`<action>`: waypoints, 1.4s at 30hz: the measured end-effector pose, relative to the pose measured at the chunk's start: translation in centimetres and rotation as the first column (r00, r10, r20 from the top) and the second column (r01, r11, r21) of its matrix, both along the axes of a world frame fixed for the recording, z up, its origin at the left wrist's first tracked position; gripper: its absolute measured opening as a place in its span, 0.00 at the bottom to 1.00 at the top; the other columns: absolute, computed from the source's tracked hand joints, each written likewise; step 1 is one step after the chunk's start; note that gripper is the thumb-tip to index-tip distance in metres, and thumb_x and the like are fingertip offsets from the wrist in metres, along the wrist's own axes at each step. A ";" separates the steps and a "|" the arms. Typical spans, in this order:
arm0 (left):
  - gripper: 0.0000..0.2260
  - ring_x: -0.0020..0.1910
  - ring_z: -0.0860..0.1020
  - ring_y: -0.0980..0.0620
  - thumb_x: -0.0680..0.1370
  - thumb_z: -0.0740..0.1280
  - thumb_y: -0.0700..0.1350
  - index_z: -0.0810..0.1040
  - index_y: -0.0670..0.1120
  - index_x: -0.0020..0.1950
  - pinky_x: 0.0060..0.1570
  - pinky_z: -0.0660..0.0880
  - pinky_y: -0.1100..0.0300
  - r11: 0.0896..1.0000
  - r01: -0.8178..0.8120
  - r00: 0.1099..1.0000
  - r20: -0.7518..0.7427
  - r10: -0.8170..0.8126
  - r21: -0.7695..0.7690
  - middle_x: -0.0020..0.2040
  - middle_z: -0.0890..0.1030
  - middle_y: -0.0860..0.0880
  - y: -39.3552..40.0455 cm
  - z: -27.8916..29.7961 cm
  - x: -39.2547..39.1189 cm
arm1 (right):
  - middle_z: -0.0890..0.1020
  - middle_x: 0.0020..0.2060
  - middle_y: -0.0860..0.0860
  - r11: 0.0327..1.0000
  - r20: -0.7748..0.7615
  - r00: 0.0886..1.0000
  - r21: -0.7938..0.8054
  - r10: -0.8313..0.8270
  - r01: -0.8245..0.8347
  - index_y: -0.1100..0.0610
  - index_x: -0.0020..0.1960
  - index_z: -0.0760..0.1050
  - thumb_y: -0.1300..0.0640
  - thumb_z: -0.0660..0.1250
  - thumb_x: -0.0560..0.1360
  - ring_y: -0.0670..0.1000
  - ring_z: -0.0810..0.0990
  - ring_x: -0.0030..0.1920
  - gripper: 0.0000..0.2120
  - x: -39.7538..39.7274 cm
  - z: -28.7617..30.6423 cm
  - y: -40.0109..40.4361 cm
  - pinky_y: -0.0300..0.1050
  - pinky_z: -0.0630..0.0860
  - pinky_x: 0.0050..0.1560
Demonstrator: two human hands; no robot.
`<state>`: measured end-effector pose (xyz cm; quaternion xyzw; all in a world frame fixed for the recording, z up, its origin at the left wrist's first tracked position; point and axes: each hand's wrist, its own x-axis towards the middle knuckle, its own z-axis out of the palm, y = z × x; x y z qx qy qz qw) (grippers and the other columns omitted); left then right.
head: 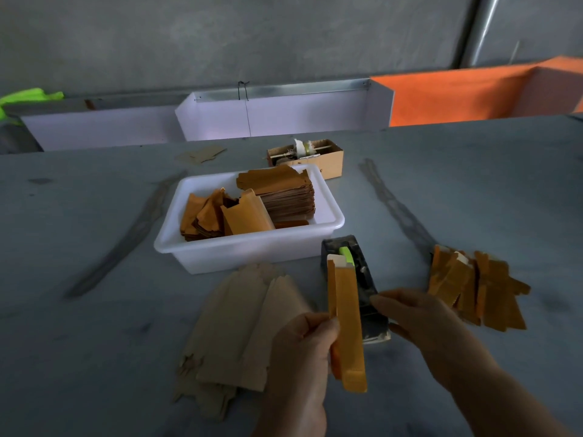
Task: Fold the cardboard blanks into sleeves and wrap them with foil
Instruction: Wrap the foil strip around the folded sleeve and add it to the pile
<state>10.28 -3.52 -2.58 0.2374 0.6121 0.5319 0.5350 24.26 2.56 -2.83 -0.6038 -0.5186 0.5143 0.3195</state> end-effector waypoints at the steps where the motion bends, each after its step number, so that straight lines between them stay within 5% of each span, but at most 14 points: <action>1: 0.09 0.20 0.69 0.57 0.77 0.67 0.40 0.80 0.42 0.36 0.20 0.65 0.66 1.000 0.001 1.000 0.012 -0.001 -0.005 0.23 0.73 0.50 0.1 0.0 0.1 | 0.84 0.40 0.55 1.000 0.009 1.000 -0.001 0.004 -0.004 0.54 0.42 0.81 0.55 0.69 0.73 0.52 0.81 0.44 0.04 -0.1 -0.2 0.2 0.49 0.77 0.51; 5: 0.07 0.29 0.74 0.53 0.76 0.68 0.41 0.82 0.43 0.39 0.29 0.70 0.60 1.000 -0.021 0.999 0.039 0.022 -0.008 0.30 0.78 0.48 0.8 0.0 0.7 | 0.83 0.35 0.54 1.000 0.051 0.999 0.003 0.001 -0.002 0.55 0.40 0.81 0.55 0.69 0.73 0.49 0.82 0.37 0.05 -0.7 -0.4 0.8 0.39 0.76 0.37; 8: 0.06 0.28 0.74 0.53 0.77 0.67 0.40 0.82 0.41 0.42 0.26 0.71 0.62 0.999 -0.031 0.999 0.035 0.031 -0.013 0.30 0.79 0.47 1.1 -0.2 0.8 | 0.84 0.35 0.54 1.000 0.035 0.999 0.009 -0.012 0.012 0.55 0.38 0.81 0.57 0.70 0.73 0.54 0.83 0.40 0.05 -0.9 -0.6 1.1 0.47 0.78 0.42; 11: 0.07 0.24 0.73 0.55 0.77 0.67 0.40 0.82 0.41 0.41 0.24 0.70 0.64 0.999 -0.038 0.999 0.035 0.039 -0.023 0.28 0.78 0.48 1.1 -0.3 0.9 | 0.80 0.53 0.48 0.994 0.018 0.999 0.096 -0.047 0.045 0.54 0.38 0.81 0.58 0.70 0.72 0.52 0.78 0.54 0.04 -1.3 -1.0 1.0 0.52 0.76 0.56; 15: 0.10 0.20 0.70 0.57 0.77 0.66 0.38 0.79 0.43 0.35 0.19 0.66 0.67 0.996 -0.080 0.994 0.073 0.083 -0.038 0.25 0.75 0.49 0.9 -0.8 0.4 | 0.73 0.62 0.42 0.985 -0.252 0.962 0.113 -0.102 0.134 0.53 0.39 0.81 0.56 0.69 0.72 0.44 0.73 0.59 0.05 -1.2 -1.5 -0.3 0.38 0.68 0.51; 20: 0.10 0.22 0.72 0.59 0.76 0.67 0.39 0.78 0.45 0.35 0.20 0.66 0.68 0.996 -0.085 0.990 0.114 0.082 0.020 0.27 0.76 0.50 0.8 -1.0 0.1 | 0.71 0.61 0.42 0.950 -0.024 0.992 0.288 -0.122 0.124 0.51 0.36 0.79 0.58 0.70 0.72 0.28 0.73 0.49 0.06 -0.9 -2.2 -1.8 0.29 0.68 0.43; 25: 0.08 0.21 0.70 0.59 0.76 0.68 0.39 0.78 0.43 0.37 0.20 0.65 0.69 0.992 0.007 0.999 0.050 -0.013 0.126 0.27 0.76 0.49 0.9 -0.2 0.7 | 0.69 0.63 0.43 0.861 0.111 0.973 0.493 -0.203 0.123 0.50 0.35 0.77 0.60 0.71 0.71 0.48 0.72 0.63 0.09 -1.5 -2.8 -2.5 0.53 0.74 0.59; 29: 0.05 0.21 0.70 0.59 0.76 0.68 0.39 0.78 0.42 0.40 0.21 0.65 0.68 0.984 0.063 0.998 0.000 -0.064 0.169 0.27 0.77 0.49 1.0 0.1 0.9 | 0.69 0.64 0.43 0.836 -0.030 0.977 0.514 -0.209 0.194 0.50 0.34 0.77 0.62 0.71 0.70 0.43 0.70 0.65 0.10 -1.5 -3.2 -3.2 0.48 0.73 0.58; 42: 0.07 0.30 0.76 0.61 0.76 0.68 0.43 0.79 0.51 0.38 0.28 0.70 0.69 0.965 0.237 0.960 -0.176 -0.216 0.110 0.31 0.80 0.54 1.2 -0.4 0.6 | 0.72 0.63 0.51 0.831 0.152 0.963 0.546 -0.221 0.104 0.60 0.38 0.78 0.66 0.72 0.69 0.50 0.72 0.64 0.04 -1.6 -4.1 -4.0 0.50 0.74 0.59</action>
